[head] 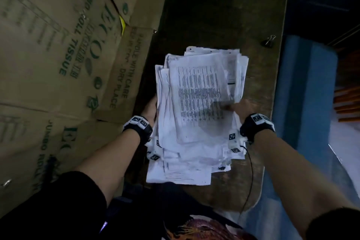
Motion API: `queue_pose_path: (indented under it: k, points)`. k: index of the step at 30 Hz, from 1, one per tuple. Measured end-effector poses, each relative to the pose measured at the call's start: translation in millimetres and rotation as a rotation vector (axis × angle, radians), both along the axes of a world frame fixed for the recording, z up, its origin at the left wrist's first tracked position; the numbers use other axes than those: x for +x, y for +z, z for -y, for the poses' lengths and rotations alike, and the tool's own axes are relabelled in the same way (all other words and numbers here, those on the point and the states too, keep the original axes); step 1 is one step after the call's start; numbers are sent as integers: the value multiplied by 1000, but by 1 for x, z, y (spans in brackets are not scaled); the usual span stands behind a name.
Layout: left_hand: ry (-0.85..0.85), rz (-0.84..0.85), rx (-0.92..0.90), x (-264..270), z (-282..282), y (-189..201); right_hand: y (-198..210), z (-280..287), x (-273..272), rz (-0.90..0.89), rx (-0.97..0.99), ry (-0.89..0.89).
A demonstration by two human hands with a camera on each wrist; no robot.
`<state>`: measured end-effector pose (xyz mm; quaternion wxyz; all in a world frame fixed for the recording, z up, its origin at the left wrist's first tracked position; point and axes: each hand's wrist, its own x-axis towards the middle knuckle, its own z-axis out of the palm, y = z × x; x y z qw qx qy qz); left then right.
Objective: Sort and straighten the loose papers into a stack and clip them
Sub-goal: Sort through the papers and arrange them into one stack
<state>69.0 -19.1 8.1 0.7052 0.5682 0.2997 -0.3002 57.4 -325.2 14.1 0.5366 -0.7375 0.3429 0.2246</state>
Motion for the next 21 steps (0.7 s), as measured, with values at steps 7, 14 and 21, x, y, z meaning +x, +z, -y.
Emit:
queue_pose_path:
  k: [7, 14, 21]
  points:
    - [-310, -75, 280, 19, 6, 5, -15, -3, 1, 11, -230, 102]
    - [-318, 63, 567, 15, 22, -5, -4, -6, -13, -24, 70, -157]
    - [-305, 190, 466, 11, 11, 37, 36, 17, -51, 84, 491, -210]
